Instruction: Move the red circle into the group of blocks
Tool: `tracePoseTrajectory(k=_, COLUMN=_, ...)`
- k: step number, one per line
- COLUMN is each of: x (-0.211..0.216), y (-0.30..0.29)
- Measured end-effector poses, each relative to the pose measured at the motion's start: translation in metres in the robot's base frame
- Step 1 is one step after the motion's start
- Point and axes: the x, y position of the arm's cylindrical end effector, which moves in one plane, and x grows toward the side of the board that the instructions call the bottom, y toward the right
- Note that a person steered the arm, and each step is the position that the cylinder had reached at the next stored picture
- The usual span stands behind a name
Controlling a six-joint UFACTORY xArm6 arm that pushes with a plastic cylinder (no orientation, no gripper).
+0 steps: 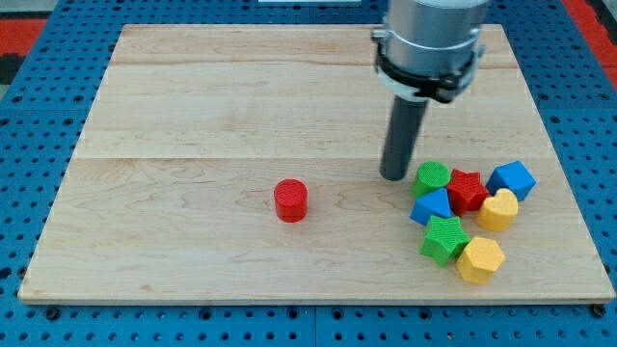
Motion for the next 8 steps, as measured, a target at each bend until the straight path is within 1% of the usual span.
tracePoseTrajectory(k=1, x=-0.007, y=-0.049)
tracePoseTrajectory(k=2, x=0.007, y=-0.085)
tracePoseTrajectory(k=3, x=0.007, y=-0.132)
tracePoseTrajectory(k=4, x=0.022, y=-0.156)
tracePoseTrajectory(k=5, x=0.062, y=-0.145)
tracePoseTrajectory(k=6, x=0.061, y=-0.096)
tracePoseTrajectory(k=7, x=0.05, y=-0.118)
tracePoseTrajectory(k=8, x=0.026, y=-0.07)
